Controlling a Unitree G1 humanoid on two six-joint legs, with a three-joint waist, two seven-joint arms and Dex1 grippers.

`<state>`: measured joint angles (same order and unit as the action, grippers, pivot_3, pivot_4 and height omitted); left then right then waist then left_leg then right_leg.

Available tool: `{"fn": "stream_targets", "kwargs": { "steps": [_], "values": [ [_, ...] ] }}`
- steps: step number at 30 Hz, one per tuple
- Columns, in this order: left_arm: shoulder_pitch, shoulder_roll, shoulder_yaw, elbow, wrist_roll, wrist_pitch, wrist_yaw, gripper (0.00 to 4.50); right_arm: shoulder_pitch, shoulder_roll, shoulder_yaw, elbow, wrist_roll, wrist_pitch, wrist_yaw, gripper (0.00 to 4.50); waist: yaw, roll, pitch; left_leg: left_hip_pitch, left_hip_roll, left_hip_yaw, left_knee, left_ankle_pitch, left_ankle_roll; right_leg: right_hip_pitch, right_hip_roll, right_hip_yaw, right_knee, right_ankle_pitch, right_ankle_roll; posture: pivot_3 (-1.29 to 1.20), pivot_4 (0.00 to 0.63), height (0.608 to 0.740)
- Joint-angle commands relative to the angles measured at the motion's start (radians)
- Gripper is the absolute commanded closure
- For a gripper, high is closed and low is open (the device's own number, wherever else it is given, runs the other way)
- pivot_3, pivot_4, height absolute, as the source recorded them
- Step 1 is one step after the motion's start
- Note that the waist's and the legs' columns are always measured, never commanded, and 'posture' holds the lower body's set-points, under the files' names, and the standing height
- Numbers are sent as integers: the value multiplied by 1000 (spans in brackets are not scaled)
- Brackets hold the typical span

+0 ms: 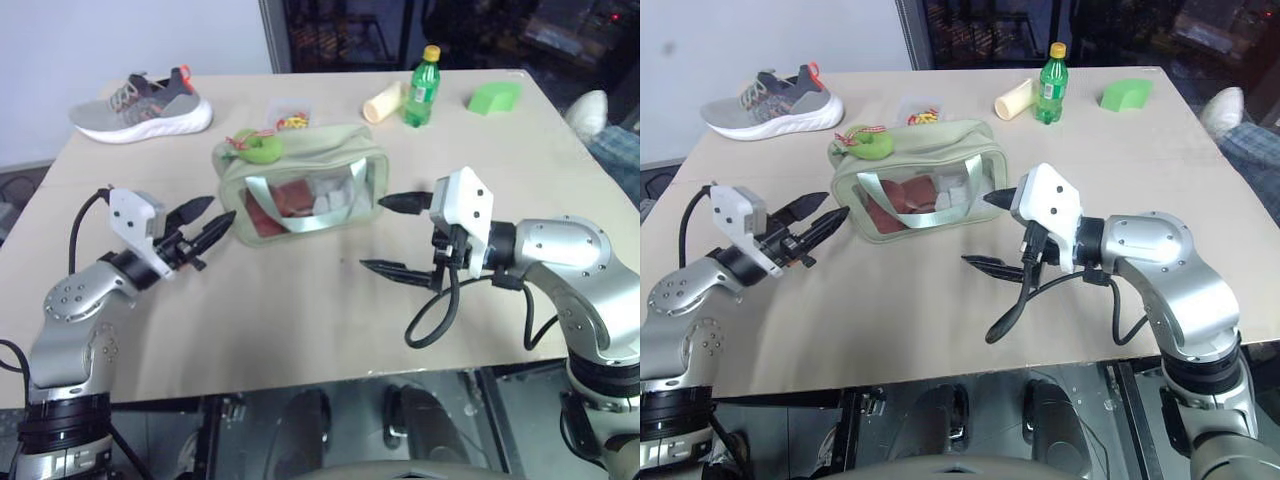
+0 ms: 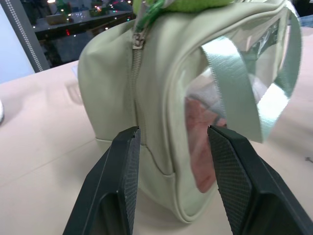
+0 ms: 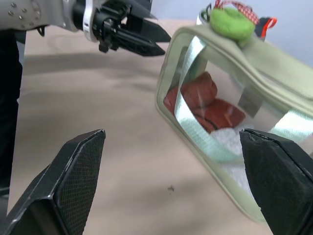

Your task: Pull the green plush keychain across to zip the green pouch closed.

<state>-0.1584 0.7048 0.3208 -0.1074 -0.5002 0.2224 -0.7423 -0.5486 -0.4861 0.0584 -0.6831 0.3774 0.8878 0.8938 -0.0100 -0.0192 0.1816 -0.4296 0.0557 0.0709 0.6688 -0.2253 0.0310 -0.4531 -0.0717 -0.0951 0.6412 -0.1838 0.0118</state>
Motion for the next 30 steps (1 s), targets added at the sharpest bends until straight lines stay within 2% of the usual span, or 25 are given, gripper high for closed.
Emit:
{"fn": "stream_targets", "kwargs": {
  "steps": [1,5,8,10,11,14,17,22,28,29,30],
  "values": [
    [-25,0,-5,6,22,-17,-3,2254,1,-8,-17,-36,36,-21,-42,48,1,0,0,-1,0,0,0,0,0,0,0,0,0,0,0,0,150,740],
    [-36,-4,-13,25,32,-23,-9,2254,-3,-12,-11,-40,58,-32,-69,48,1,0,0,-1,0,0,0,0,0,0,0,0,-1,1,2,0,150,740],
    [-49,-12,-17,31,36,-25,-12,2994,-16,-12,-5,-40,72,-44,-88,0,2,0,0,-1,0,0,0,0,0,0,0,0,-1,1,2,0,150,740],
    [-56,-18,-18,34,39,-26,-13,3828,-29,-16,6,-33,73,-56,-97,0,2,0,0,-1,0,0,0,0,0,0,0,0,-1,1,2,0,150,740],
    [-58,-21,-18,34,41,-27,-14,4387,-40,-16,17,-27,68,-64,-100,0,2,0,0,-1,0,0,0,0,0,0,0,0,-1,1,2,0,150,740],
    [-61,-27,-19,33,47,-30,-16,4454,-96,-8,60,6,48,-92,-112,0,0,0,0,-1,0,0,0,0,0,0,0,0,-1,1,2,0,150,740],
    [-61,-33,-15,32,51,-33,-13,4454,-214,26,148,110,-35,-132,-156,0,-1,0,0,0,0,0,0,0,0,0,0,0,0,1,2,0,150,740],
    [-56,-45,-18,33,63,-46,-12,4454,-452,205,287,438,-213,-262,-273,0,-4,0,0,0,0,1,0,0,0,-1,1,0,1,2,3,0,150,740],
    [-57,-54,-17,28,74,-62,-6,4454,-583,324,346,723,-333,-398,-310,0,-1,-1,-1,-3,-1,1,0,0,0,-1,-1,0,-1,5,0,0,150,740],
    [-55,-55,-16,26,75,-63,-5,4500,-591,334,349,749,-345,-412,-310,415,-1,-1,-1,-2,-1,2,0,0,0,-1,-1,0,-1,5,0,0,150,740],
    [-54,-55,-15,24,75,-64,-4,4500,-595,341,351,766,-354,-425,-307,552,-1,-1,-1,-3,-1,1,0,0,0,-1,-1,0,-1,5,0,0,150,740]
  ]
}}
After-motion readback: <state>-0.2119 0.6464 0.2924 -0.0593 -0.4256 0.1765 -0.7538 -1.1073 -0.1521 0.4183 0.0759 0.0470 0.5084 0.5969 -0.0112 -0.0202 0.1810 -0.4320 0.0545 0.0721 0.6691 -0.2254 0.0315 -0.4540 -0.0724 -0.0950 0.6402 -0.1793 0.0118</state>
